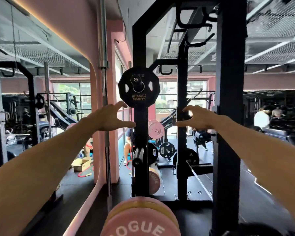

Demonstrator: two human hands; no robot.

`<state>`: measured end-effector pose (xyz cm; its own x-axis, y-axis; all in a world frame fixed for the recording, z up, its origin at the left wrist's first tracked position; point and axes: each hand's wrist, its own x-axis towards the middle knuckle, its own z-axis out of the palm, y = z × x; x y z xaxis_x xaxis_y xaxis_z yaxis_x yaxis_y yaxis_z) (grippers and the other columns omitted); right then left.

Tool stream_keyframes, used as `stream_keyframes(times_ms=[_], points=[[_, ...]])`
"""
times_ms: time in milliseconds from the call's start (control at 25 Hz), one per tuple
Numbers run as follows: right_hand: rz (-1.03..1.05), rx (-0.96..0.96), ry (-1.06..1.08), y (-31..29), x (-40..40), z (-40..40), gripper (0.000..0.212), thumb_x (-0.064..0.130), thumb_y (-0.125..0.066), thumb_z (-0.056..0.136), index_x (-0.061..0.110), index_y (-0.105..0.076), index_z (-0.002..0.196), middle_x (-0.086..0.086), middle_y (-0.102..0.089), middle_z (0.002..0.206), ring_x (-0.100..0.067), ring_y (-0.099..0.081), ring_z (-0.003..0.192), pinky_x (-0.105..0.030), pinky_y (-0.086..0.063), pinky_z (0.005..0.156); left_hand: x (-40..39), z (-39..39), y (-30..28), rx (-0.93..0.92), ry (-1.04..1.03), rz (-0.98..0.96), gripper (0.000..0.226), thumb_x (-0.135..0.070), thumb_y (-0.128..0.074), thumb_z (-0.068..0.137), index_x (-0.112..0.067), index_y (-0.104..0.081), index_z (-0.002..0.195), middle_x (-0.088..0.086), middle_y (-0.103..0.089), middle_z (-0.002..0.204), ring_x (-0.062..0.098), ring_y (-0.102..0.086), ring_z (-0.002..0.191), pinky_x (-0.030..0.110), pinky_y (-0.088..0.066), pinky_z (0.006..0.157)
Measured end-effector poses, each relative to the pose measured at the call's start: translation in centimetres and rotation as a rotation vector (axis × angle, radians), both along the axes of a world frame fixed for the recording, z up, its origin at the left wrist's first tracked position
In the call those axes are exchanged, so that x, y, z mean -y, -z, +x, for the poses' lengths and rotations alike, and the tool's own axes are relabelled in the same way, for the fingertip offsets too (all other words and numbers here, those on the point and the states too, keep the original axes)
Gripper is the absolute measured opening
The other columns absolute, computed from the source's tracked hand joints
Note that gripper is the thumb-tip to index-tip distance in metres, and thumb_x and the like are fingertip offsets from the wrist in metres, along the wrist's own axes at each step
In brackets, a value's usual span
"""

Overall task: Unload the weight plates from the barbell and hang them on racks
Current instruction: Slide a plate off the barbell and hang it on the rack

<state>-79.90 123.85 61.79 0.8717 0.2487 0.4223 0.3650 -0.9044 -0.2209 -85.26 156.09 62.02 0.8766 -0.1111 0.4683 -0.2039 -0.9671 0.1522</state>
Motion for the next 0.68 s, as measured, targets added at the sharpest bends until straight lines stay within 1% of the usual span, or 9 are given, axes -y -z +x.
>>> stream_keyframes(times_ms=[80,160,320,440,480,560,600,680], points=[[0.016,-0.016,-0.004,0.1,2.6,-0.6,0.089,0.064,-0.066,0.078,0.020,-0.031,0.148,-0.011,-0.032,0.152,-0.030,-0.042,0.132,-0.044,-0.038,0.107,2.1,-0.8,-0.3,-0.006,-0.005,-0.011,0.119,-0.102,-0.047,0.040,-0.039,-0.034,0.140,0.010,-0.049,0.139,0.029,-0.052,0.122,0.047,-0.043,0.103],[0.040,-0.039,-0.003,0.3,6.4,-0.6,0.092,0.066,-0.067,0.075,0.021,-0.031,0.148,-0.010,-0.032,0.153,-0.030,-0.040,0.135,-0.047,-0.035,0.110,5.1,-1.1,-0.2,-0.012,-0.010,-0.006,0.123,-0.104,-0.044,0.037,-0.039,-0.033,0.141,0.010,-0.048,0.141,0.029,-0.051,0.124,0.046,-0.042,0.105],[0.038,-0.044,0.010,0.9,15.6,0.0,0.100,0.077,-0.063,0.066,0.025,-0.033,0.146,-0.007,-0.032,0.153,-0.029,-0.039,0.136,-0.051,-0.032,0.112,13.5,-1.1,0.5,-0.019,-0.056,0.013,0.113,-0.094,-0.054,0.052,-0.034,-0.033,0.144,0.011,-0.048,0.139,0.029,-0.051,0.122,0.041,-0.041,0.103],[0.002,-0.038,0.014,1.4,23.2,0.7,0.097,0.074,-0.064,0.069,0.026,-0.034,0.146,-0.008,-0.033,0.153,-0.030,-0.039,0.136,-0.050,-0.032,0.112,21.0,-0.9,2.2,-0.032,-0.052,-0.041,0.118,-0.099,-0.051,0.047,-0.033,-0.033,0.143,0.010,-0.048,0.138,0.028,-0.052,0.119,0.041,-0.043,0.101],[-0.013,-0.050,0.013,1.5,25.7,0.9,0.094,0.072,-0.065,0.071,0.025,-0.034,0.147,-0.008,-0.033,0.152,-0.030,-0.039,0.136,-0.049,-0.032,0.112,23.5,-0.9,2.7,-0.043,-0.054,-0.048,0.115,-0.096,-0.053,0.051,-0.031,-0.033,0.144,0.011,-0.047,0.141,0.028,-0.051,0.120,0.041,-0.042,0.101],[-0.033,-0.075,0.017,1.7,30.3,1.0,0.093,0.072,-0.065,0.071,0.027,-0.034,0.146,-0.008,-0.035,0.152,-0.030,-0.039,0.136,-0.050,-0.033,0.111,28.1,-1.2,3.2,-0.069,-0.092,-0.006,0.103,-0.085,-0.059,0.063,-0.028,-0.032,0.146,0.012,-0.043,0.146,0.029,-0.049,0.125,0.040,-0.040,0.103],[-0.045,-0.082,0.018,1.8,32.4,0.9,0.093,0.073,-0.065,0.070,0.028,-0.034,0.145,-0.008,-0.036,0.152,-0.030,-0.039,0.135,-0.050,-0.033,0.110,30.2,-1.7,3.2,-0.077,-0.122,0.022,0.101,-0.082,-0.060,0.065,-0.028,-0.032,0.146,0.012,-0.042,0.145,0.030,-0.049,0.125,0.040,-0.040,0.103],[-0.037,-0.094,0.009,1.9,35.4,0.5,0.090,0.073,-0.065,0.071,0.029,-0.036,0.144,-0.007,-0.038,0.150,-0.029,-0.041,0.133,-0.050,-0.035,0.109,33.4,-2.8,3.1,-0.083,-0.151,0.036,0.104,-0.085,-0.058,0.062,-0.029,-0.032,0.146,0.012,-0.043,0.143,0.030,-0.050,0.122,0.042,-0.042,0.103]])
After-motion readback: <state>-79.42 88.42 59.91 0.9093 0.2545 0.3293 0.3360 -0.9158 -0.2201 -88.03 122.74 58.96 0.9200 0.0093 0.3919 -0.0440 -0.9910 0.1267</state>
